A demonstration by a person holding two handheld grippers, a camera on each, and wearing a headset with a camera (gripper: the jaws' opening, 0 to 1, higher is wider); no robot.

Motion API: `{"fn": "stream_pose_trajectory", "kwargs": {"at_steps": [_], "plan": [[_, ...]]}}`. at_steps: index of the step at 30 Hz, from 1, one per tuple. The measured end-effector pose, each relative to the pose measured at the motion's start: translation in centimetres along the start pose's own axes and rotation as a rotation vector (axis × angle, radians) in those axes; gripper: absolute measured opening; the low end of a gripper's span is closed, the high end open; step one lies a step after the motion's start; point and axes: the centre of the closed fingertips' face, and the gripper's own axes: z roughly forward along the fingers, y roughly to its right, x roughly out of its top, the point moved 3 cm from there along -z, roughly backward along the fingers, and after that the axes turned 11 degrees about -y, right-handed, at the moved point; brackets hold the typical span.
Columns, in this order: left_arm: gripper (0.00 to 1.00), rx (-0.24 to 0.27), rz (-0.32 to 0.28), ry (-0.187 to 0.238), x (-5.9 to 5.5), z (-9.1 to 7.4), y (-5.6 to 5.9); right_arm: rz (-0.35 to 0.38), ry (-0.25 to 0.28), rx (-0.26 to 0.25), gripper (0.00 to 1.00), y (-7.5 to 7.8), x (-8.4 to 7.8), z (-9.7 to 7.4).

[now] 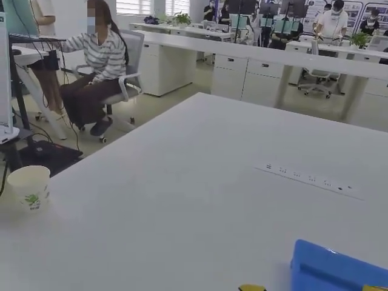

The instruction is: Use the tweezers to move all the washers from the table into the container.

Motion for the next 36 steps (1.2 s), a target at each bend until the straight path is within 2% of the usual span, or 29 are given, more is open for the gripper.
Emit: {"fn": "stream_pose_trajectory", "kwargs": {"at_steps": [9, 13, 17, 19, 24, 36], "plan": [[0.82, -0.004, 0.003, -0.005, 0.0, 0.0, 0.1, 0.034, 0.012, -0.019, 0.03, 1.4, 1.5, 1.1], [0.82, -0.004, 0.003, -0.003, 0.0, 0.0, 0.1, 0.012, -0.014, -0.042, 0.03, 2.1, 1.3, 1.9], [0.82, -0.002, 0.003, -0.003, 0.0, 0.0, 0.1, 0.021, -0.016, -0.044, 0.03, 3.0, 1.3, 2.5], [0.82, -0.001, 0.0, -0.004, 0.0, 0.0, 0.0, 0.018, -0.033, -0.054, 0.03, 3.5, 1.2, 2.7], [0.82, -0.001, -0.001, -0.005, 0.0, 0.0, 0.0, 0.049, -0.041, -0.059, 0.03, 4.6, 1.0, 3.4], [0.82, -0.006, 0.002, -0.012, -0.1, 0.1, 0.1, 0.055, -0.088, -0.054, 0.03, 5.1, 0.3, 5.4]]}}
